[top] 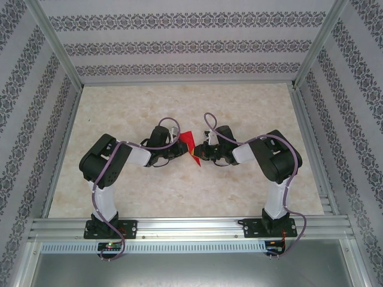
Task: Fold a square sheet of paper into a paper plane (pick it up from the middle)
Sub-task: Fold the wing for the fifth time at the center of the table.
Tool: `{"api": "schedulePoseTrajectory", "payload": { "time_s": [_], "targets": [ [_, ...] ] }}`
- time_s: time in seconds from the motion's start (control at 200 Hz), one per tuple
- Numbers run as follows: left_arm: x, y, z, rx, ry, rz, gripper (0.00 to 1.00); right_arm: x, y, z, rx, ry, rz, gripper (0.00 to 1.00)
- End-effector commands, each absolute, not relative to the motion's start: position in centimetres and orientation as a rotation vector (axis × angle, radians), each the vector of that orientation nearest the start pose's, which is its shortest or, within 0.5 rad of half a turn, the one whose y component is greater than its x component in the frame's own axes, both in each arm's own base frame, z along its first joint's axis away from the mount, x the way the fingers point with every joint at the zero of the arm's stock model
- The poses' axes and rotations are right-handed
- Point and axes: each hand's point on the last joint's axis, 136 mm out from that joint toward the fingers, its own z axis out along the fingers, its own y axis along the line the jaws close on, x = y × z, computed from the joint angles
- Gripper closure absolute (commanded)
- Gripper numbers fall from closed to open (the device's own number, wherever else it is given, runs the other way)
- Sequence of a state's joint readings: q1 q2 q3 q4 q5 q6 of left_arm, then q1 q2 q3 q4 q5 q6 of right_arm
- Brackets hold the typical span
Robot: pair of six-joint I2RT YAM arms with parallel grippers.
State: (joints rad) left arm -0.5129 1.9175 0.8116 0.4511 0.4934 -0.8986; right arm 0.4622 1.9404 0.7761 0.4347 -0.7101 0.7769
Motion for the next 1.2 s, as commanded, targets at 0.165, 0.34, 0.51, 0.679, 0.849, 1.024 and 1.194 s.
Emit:
{"api": "schedulePoseTrajectory", "payload": {
  "time_s": [0.165,0.34,0.51,0.679,0.849,1.024,1.194],
  "targets": [
    [36.6,-30.2,4.1,-0.154,2.42,-1.26,0.92,32.6,28.4,1.4,-0.005,2.562,1.389,1.0],
    [36.8,-29.7,3.6,-0.19,2.419,-1.228,0.93,32.6,28.4,1.8,-0.032,2.568,1.379,1.0],
    [37.0,-29.4,3.4,-0.216,2.419,-1.201,0.93,32.5,28.2,2.2,-0.079,2.583,1.345,0.95],
    [37.1,-29.2,2.6,-0.246,2.45,-1.175,0.93,33.0,28.1,3.5,-0.162,2.562,1.275,0.81],
    [37.0,-29.0,2.0,-0.269,2.471,-1.157,0.94,33.4,27.8,4.5,-0.266,2.546,1.167,0.73],
    [37.0,-29.1,2.0,-0.277,2.472,-1.162,0.93,33.3,27.8,4.0,-0.373,2.574,1.023,0.71],
    [36.9,-29.0,1.9,-0.282,2.477,-1.162,0.94,33.1,28.1,3.1,-0.421,2.613,0.918,0.7]
  ]
}}
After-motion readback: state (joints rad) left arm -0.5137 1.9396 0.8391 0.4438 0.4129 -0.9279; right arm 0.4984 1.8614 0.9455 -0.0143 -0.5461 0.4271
